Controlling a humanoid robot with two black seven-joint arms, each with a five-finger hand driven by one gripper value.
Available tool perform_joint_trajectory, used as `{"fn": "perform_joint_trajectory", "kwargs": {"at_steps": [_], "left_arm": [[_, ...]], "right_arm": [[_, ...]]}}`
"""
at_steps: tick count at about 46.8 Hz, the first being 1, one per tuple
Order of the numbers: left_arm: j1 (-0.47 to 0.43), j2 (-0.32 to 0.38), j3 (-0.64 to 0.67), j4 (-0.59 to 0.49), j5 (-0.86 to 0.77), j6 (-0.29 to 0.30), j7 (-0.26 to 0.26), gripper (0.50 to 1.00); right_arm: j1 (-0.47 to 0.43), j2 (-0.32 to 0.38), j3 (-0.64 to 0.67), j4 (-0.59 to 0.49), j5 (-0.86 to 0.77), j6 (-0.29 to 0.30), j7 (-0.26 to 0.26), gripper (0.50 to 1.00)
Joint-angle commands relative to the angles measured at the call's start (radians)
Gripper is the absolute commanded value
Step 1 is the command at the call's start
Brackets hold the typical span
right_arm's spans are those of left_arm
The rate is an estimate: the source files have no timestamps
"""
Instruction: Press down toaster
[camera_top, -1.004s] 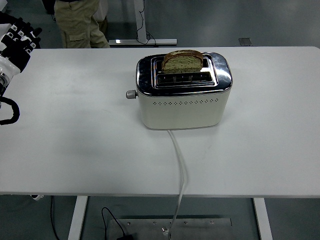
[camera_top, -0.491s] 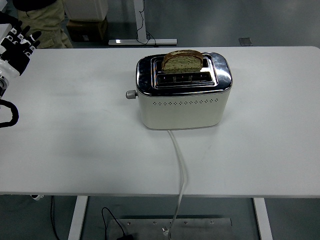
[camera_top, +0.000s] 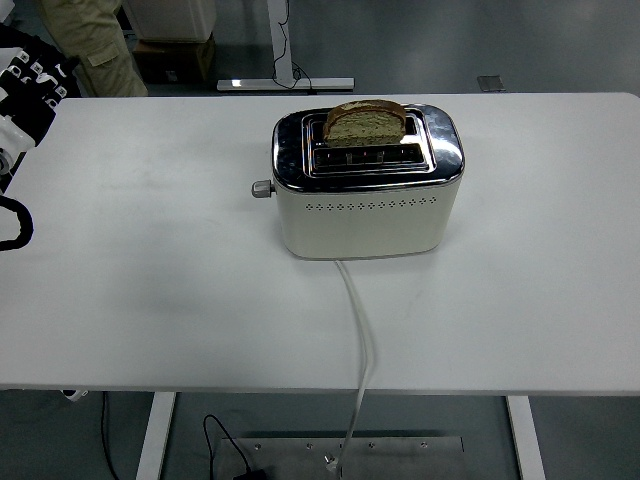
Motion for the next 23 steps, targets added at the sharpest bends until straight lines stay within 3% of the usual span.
{"fn": "perform_joint_trajectory", "kwargs": {"at_steps": [1,23], "left_arm": [[0.002,0.0,0.0,0.0,0.0,0.0,0.0,1.0],[-0.001,-0.006,0.006,-0.005,0.062,-0.002,0.0,1.0]], "right_arm": [[0.0,0.0,0.0,0.0,0.0,0.0,0.0,0.998],[0.0,0.0,0.0,0.0,0.0,0.0,0.0,0.998]]}}
